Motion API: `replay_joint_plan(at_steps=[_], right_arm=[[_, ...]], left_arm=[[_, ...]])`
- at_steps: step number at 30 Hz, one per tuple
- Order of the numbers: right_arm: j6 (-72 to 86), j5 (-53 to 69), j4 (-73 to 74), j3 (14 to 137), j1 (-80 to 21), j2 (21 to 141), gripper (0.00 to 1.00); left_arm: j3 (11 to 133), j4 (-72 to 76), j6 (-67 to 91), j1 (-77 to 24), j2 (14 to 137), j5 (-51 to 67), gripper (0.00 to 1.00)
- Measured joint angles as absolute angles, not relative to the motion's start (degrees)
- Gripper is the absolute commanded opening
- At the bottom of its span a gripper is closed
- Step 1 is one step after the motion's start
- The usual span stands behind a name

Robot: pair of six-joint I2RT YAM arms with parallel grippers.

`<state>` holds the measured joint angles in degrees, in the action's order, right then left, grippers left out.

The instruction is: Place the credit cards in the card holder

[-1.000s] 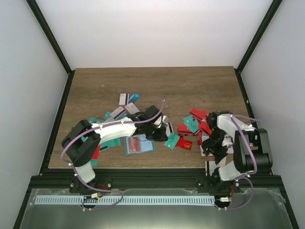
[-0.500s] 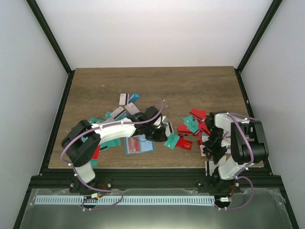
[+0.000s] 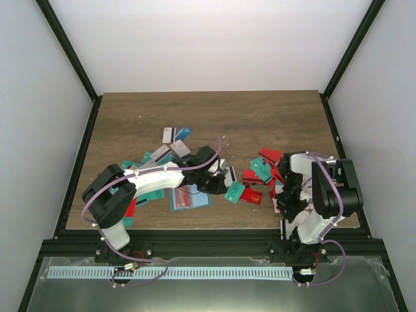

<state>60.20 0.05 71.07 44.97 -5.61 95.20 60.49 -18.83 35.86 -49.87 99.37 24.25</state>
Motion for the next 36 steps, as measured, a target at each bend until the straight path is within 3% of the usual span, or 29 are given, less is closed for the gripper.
replay_joint_plan(at_steps=[7, 20, 36], right_arm=[[59.11, 0.86, 70.52, 45.43, -5.72, 96.31, 0.01], [56.12, 2.50, 73.47, 46.57, -5.72, 95.22, 0.01], [52.51, 14.28, 76.77, 55.96, -6.00, 88.53, 0.01]], left_arm=[[60.49, -18.68, 35.86, -49.87, 99.24, 24.10, 0.07], [61.19, -19.55, 35.75, -49.87, 99.24, 24.01, 0.07], [66.46, -23.86, 34.61, -48.49, 96.51, 23.03, 0.07]])
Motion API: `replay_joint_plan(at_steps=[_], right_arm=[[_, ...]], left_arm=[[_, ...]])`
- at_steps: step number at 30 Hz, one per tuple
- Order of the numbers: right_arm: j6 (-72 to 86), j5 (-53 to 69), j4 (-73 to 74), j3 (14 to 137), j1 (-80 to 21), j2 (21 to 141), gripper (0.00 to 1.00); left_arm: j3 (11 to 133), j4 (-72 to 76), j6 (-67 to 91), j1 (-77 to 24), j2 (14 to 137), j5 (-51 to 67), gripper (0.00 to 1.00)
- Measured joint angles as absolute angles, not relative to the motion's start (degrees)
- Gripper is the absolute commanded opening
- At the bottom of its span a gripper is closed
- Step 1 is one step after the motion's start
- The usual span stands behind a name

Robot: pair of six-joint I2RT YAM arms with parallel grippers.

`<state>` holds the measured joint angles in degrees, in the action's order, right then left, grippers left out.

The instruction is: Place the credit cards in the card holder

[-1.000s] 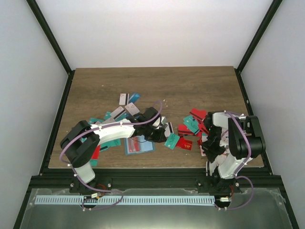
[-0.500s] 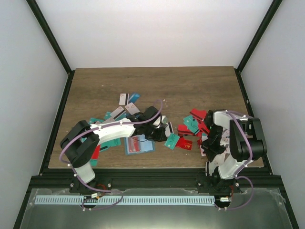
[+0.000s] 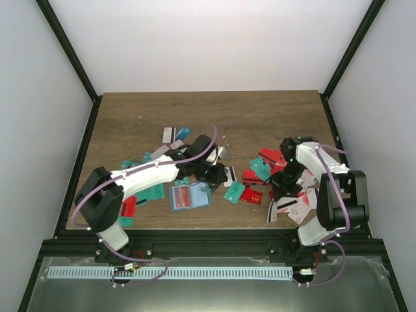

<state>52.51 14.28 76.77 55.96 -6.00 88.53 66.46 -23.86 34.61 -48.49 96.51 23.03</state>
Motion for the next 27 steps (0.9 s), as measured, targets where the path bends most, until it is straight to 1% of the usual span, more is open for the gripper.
replay_joint_plan(at_steps=[11, 14, 16, 20, 24, 27], right_arm=[[45.65, 23.86, 71.92, 66.30, -8.84, 90.89, 0.01], [42.46, 28.67, 69.30, 66.63, -10.04, 91.33, 0.01], [40.01, 33.08, 67.07, 66.63, -10.72, 91.31, 0.01], [35.57, 41.76, 60.45, 66.22, -11.18, 90.61, 0.01], [33.17, 49.60, 49.04, 62.54, -11.86, 85.34, 0.01], [31.75, 54.92, 40.88, 60.29, -13.82, 81.89, 0.01]], left_arm=[[66.52, -27.07, 34.24, -41.69, 88.79, 23.18, 0.07], [66.52, -27.97, 33.98, -39.46, 86.00, 23.38, 0.08], [66.52, -28.42, 33.28, -37.95, 84.07, 23.77, 0.10], [66.52, -29.61, 30.76, -34.74, 80.53, 24.99, 0.18], [66.52, -31.22, 27.57, -31.42, 76.73, 27.31, 0.33], [66.54, -33.10, 24.62, -29.52, 74.63, 30.39, 0.46]])
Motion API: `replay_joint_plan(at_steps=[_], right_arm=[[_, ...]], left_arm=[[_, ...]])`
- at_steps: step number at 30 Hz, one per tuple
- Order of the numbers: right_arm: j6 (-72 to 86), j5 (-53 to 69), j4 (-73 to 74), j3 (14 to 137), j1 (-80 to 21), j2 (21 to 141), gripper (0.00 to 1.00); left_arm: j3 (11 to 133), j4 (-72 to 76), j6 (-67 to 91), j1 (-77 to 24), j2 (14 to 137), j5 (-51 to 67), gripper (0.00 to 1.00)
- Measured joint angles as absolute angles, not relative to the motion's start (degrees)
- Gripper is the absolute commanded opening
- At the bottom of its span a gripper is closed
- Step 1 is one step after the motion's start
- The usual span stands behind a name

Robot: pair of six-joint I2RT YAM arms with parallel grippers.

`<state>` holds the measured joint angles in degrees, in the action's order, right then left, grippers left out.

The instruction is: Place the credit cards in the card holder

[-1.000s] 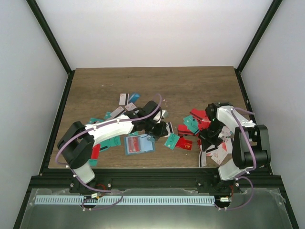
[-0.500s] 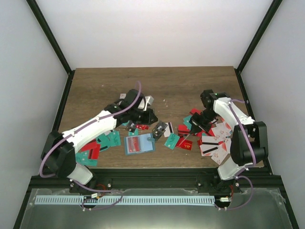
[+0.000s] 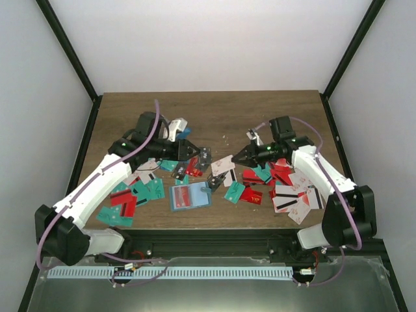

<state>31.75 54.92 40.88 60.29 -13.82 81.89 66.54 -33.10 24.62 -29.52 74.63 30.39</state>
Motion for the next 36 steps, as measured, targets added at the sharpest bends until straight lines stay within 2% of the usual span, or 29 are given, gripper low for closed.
replay_joint_plan(at_steps=[3, 10, 15, 23, 36], right_arm=[[29.39, 60.03, 33.50, 59.16, -16.78, 80.16, 0.01], [18.92, 66.11, 28.60, 58.98, -23.66, 78.56, 0.01], [11.81, 68.49, 25.69, 58.98, -29.87, 75.77, 0.01], [-2.63, 70.83, 25.58, 58.85, -30.15, 69.80, 0.01], [-13.93, 73.38, 32.38, 63.16, -32.97, 72.71, 0.01]], left_arm=[[66.59, -35.27, 21.61, -28.32, 73.54, 34.06, 0.53], [67.88, -38.92, 16.16, -27.83, 70.65, 44.91, 0.57], [70.57, -41.87, 12.08, -27.83, 66.96, 49.84, 0.56], [71.50, -48.95, 6.92, -27.86, 63.33, 52.84, 0.55], [68.90, -49.78, 5.52, -32.18, 59.16, 51.40, 0.51]])
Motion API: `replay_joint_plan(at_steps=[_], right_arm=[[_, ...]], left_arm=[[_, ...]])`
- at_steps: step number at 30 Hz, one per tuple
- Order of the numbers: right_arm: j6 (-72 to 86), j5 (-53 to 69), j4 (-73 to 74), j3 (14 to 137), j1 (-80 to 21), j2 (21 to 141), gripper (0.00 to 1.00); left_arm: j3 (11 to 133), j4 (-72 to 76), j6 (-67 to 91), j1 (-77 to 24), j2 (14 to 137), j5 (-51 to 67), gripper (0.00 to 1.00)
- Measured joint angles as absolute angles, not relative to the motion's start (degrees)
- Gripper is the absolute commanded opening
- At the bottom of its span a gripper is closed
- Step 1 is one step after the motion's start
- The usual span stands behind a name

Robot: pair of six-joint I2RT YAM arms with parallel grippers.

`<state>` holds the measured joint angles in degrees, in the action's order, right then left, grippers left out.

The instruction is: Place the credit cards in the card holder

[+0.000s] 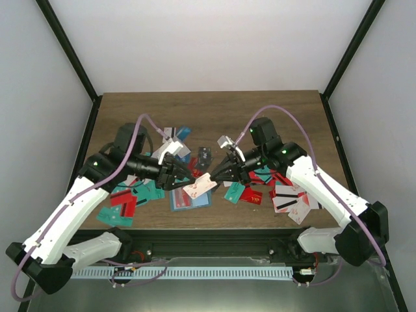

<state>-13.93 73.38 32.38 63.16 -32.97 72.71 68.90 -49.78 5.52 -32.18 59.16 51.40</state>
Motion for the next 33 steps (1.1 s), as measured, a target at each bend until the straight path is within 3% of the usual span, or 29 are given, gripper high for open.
replay_joint_plan(at_steps=[14, 22, 24, 25, 26, 28, 29, 31, 33], right_arm=[[-15.81, 73.89, 34.57, 64.10, -35.51, 73.14, 0.01], [-15.66, 73.78, 34.48, 64.10, -35.51, 73.14, 0.01], [-15.64, 73.56, 34.48, 64.10, -35.51, 73.14, 0.01], [-15.62, 73.34, 34.54, 64.10, -35.51, 73.14, 0.04], [-15.59, 73.23, 34.59, 64.10, -35.51, 73.14, 0.17], [-15.44, 72.84, 34.63, 64.10, -35.51, 73.14, 0.57], [-15.35, 72.42, 34.28, 64.10, -35.51, 73.14, 0.66], [-14.52, 70.63, 33.32, 63.96, -35.57, 73.01, 0.74], [-12.84, 67.11, 30.79, 62.78, -35.62, 72.38, 0.75]], left_arm=[[68.64, -50.78, 3.92, -36.53, 62.43, 47.83, 0.30], [68.64, -52.40, 2.76, -37.80, 62.70, 47.59, 0.05], [68.64, -52.53, 2.39, -38.11, 62.83, 47.72, 0.04], [68.64, -52.58, 2.52, -38.24, 62.87, 47.77, 0.04], [68.64, -52.62, 2.42, -38.30, 62.94, 47.86, 0.04], [68.64, -52.64, 2.39, -38.30, 63.07, 47.90, 0.04], [68.64, -52.64, 2.48, -38.30, 63.20, 47.79, 0.04], [68.23, -52.29, 3.03, -38.30, 63.44, 47.03, 0.04], [66.92, -51.44, 4.58, -38.30, 63.42, 45.12, 0.04]])
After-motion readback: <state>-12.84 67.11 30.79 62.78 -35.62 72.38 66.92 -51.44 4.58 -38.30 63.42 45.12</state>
